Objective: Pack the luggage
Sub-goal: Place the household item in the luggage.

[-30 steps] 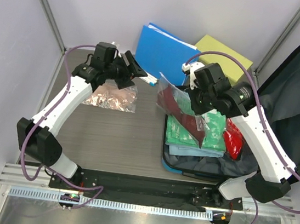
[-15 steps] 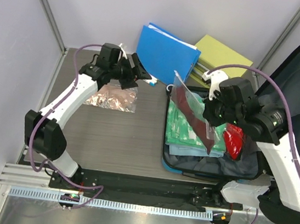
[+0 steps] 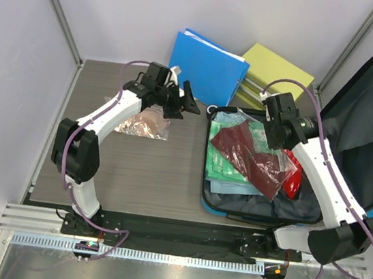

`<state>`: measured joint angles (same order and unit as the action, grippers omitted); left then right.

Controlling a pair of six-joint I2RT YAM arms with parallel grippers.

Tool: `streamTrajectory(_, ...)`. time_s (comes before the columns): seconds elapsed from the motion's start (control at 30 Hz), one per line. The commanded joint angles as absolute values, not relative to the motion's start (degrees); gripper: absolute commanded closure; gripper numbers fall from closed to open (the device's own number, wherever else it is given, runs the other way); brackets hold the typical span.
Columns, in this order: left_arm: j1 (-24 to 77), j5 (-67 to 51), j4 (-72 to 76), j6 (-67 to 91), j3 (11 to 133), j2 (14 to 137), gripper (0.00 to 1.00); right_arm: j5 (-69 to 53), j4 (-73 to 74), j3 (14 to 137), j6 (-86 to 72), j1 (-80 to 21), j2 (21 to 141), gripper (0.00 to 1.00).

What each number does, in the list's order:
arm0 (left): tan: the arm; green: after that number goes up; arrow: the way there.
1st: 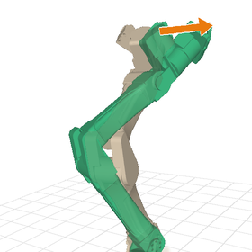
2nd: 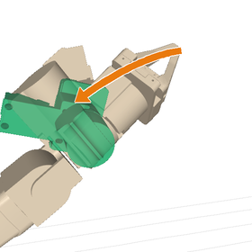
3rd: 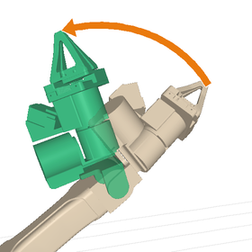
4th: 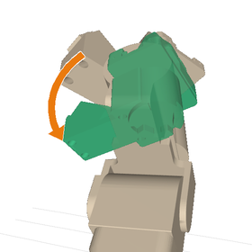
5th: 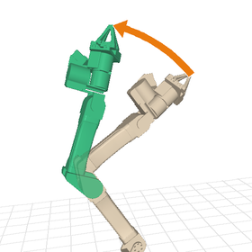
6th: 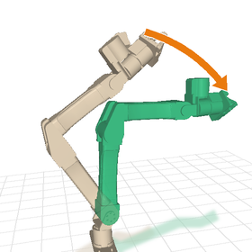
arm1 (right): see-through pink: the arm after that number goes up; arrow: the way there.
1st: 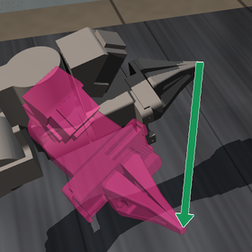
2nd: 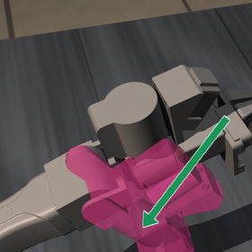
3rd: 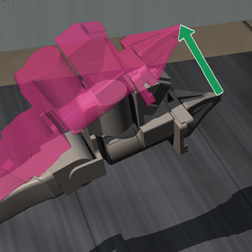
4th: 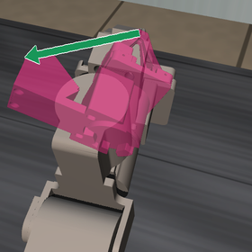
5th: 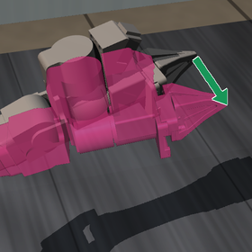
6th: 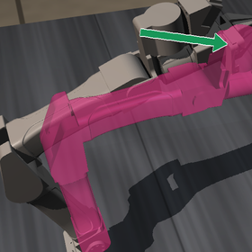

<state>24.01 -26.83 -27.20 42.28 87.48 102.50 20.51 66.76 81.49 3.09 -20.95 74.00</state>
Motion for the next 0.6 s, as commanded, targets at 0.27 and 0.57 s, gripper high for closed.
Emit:
streamTrajectory(0.27,30.2,-27.9,-24.3,40.1,88.4,102.6,0.18,27.6,58.0,85.4,2.3,-19.5,84.5,0.58)
streamTrajectory(0.57,30.2,-26.3,-23.6,40.4,84.4,100.2,0.17,9.4,50.6,90.2,-4.6,-19.5,82.7,0.11)
